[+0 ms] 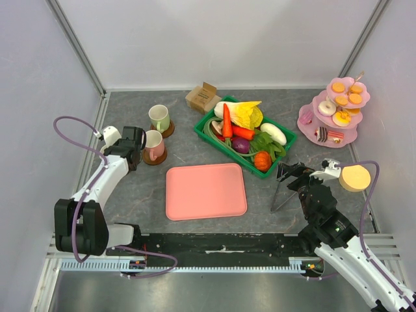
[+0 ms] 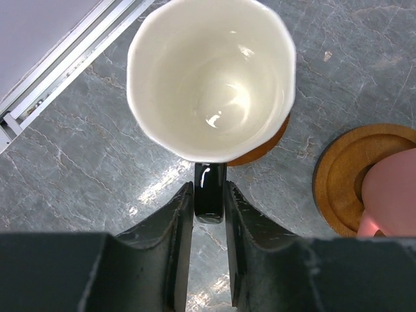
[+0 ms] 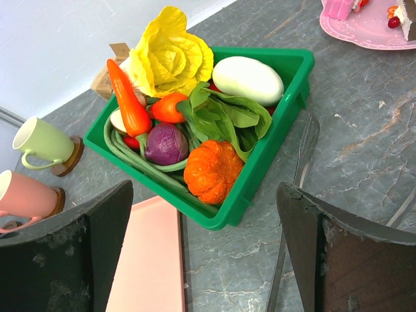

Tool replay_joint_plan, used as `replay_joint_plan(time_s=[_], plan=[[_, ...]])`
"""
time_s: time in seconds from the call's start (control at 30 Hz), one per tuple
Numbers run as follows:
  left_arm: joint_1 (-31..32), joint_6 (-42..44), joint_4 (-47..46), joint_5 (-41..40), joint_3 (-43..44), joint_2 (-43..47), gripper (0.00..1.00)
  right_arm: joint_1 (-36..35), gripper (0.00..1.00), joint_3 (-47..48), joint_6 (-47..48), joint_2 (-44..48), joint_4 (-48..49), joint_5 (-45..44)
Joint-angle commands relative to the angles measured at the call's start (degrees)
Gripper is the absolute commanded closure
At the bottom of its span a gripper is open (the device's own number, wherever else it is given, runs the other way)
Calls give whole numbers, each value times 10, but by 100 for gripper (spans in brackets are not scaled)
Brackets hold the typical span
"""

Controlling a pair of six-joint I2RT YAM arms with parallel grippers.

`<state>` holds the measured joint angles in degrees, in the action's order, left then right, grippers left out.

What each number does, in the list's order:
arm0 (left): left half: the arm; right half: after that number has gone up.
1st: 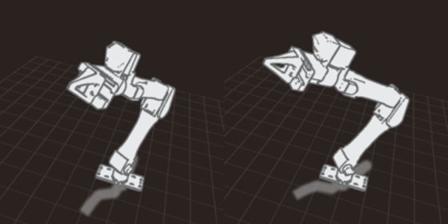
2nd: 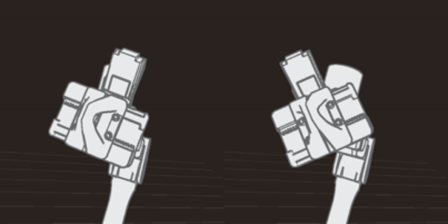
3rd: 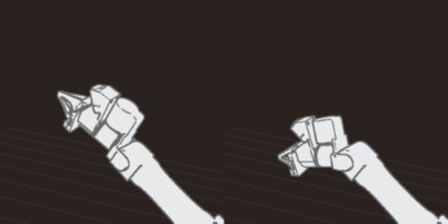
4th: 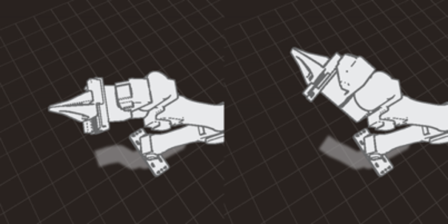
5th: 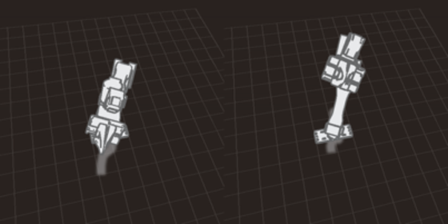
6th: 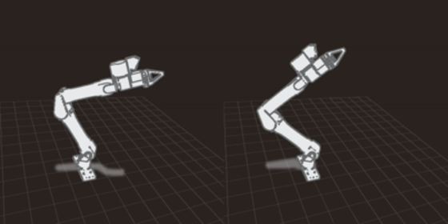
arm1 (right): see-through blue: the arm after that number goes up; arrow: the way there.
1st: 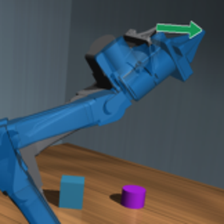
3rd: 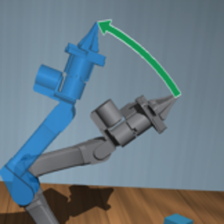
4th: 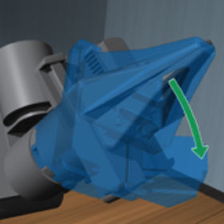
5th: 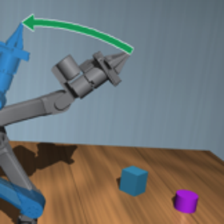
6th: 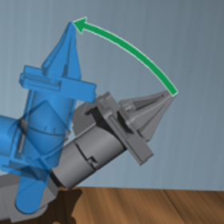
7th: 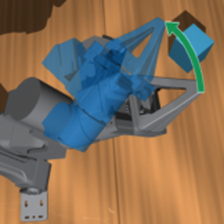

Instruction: Serve the afternoon tea

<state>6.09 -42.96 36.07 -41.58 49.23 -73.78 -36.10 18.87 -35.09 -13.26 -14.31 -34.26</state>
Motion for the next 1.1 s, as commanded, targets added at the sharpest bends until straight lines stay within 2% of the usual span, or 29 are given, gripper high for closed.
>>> replay_joint_plan(time_s=[0.0, 0.27, 0.43, 0.53, 0.57, 0.6, 0.67, 0.7, 0.8, 0.9, 1.07], plan=[[-2, -28, 8, -30, 30, 4, 66, 1, 2, -3, -2, 5, 8, 2], [-1, -28, 20, -32, 45, 6, 56, 1, 2, -2, -2, 5, 9, 3], [-1, -32, 43, -30, 64, 20, 43, 2, 2, -2, -2, 3, 8, 4], [-2, -39, 65, -26, 81, 48, 38, 2, 2, -2, -2, -1, 9, 3], [-1, -44, 75, -22, 87, 60, 32, 1, 2, -2, -2, -3, 9, 3], [-2, -48, 86, -12, 96, 74, 18, 1, 2, -2, -2, -5, 8, 2], [-1, -45, 92, 7, 107, 107, 14, 1, 2, -2, -3, -12, 8, -4], [-1, -44, 98, 16, 116, 124, 6, 1, 2, -1, -2, -15, 9, -6], [1, -26, 109, 47, 141, 166, 4, 2, 2, 3, -2, -27, 9, -14], [1, 12, 110, 118, 169, 207, 4, 2, 2, 9, 2, -41, 8, -24], [13, 81, 65, 338, 170, 250, 3, 1, 2, 26, 7, -65, 7, -40]])
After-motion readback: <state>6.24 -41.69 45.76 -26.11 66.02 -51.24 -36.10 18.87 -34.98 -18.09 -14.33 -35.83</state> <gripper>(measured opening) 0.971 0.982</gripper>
